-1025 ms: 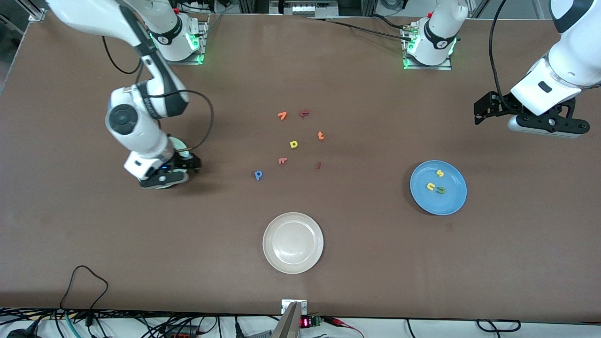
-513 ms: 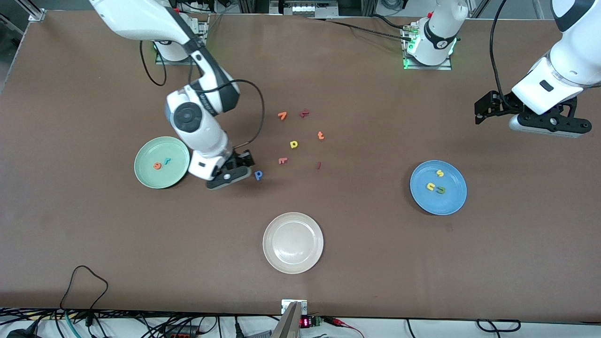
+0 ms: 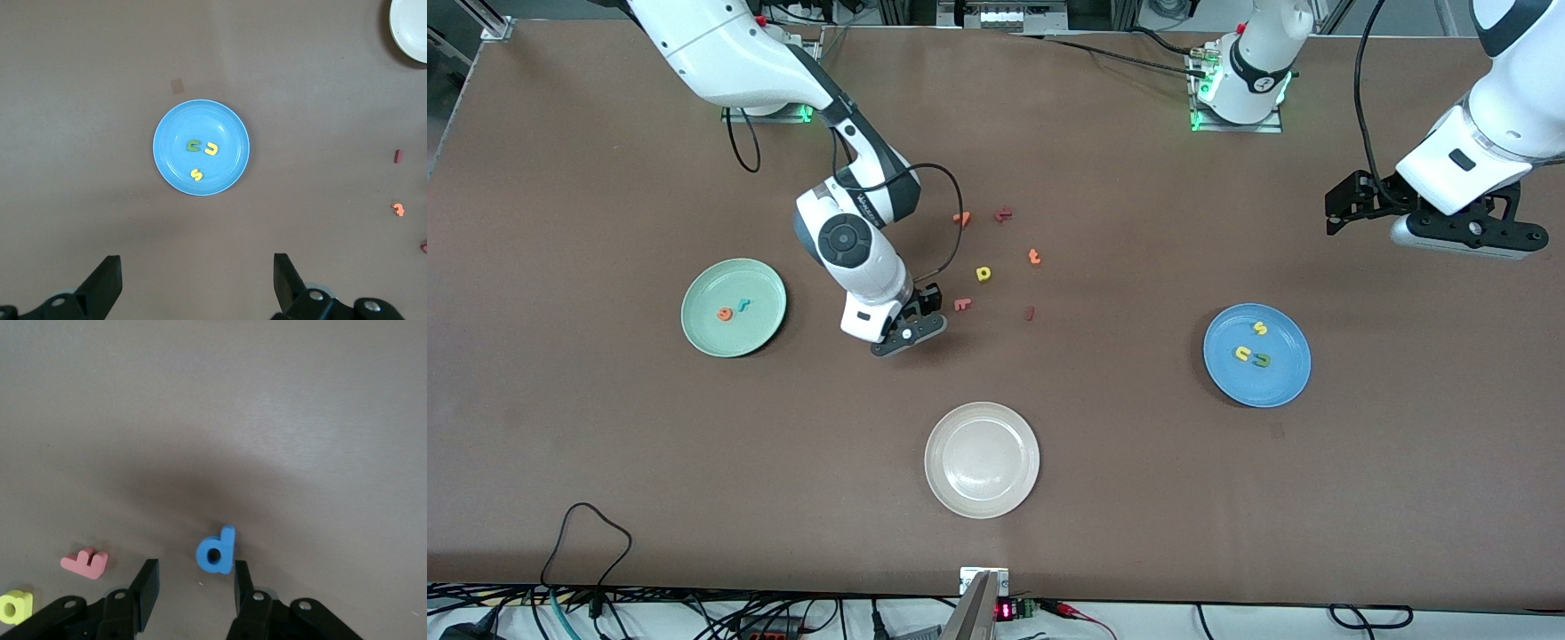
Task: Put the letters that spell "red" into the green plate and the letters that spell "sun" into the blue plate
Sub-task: 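Move the right gripper to the blue d and grasp it, then carry the blue d over the green plate with the right gripper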
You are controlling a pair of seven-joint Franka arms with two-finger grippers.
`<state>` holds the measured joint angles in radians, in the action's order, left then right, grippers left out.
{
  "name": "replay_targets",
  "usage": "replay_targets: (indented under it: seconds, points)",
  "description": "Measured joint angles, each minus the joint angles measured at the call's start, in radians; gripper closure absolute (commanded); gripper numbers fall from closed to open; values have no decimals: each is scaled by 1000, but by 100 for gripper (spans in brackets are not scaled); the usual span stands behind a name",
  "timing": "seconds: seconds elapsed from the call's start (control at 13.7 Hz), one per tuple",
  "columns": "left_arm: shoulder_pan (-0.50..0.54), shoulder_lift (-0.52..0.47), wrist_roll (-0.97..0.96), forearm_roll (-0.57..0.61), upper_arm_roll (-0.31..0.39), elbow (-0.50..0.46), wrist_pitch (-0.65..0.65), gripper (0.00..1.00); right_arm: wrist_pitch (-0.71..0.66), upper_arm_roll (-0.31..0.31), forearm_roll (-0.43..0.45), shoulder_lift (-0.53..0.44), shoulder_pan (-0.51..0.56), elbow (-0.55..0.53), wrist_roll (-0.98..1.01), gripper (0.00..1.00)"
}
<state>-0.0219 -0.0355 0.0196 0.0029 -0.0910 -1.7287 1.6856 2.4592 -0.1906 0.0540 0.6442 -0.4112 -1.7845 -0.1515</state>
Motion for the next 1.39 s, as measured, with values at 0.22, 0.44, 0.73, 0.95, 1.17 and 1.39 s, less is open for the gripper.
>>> replay_targets:
  seconds: [0.22,0.44,0.73,0.95,1.17,1.39]
  points:
    - [0,0,0,0,0,0,-2,0,0,5,1,19,-7,17,0,46]
    - [0,0,0,0,0,0,-2,0,0,23,30,33,-10,18,0,46]
    - [0,0,0,0,0,1,-3,0,0,36,34,46,-22,25,1,46]
    - [0,0,0,0,0,1,-3,0,0,36,34,46,-32,34,0,46]
    - [0,0,0,0,0,1,-3,0,-1,39,34,50,-35,35,0,47]
    - [0,0,0,0,0,1,-4,0,0,50,34,60,-36,36,0,48]
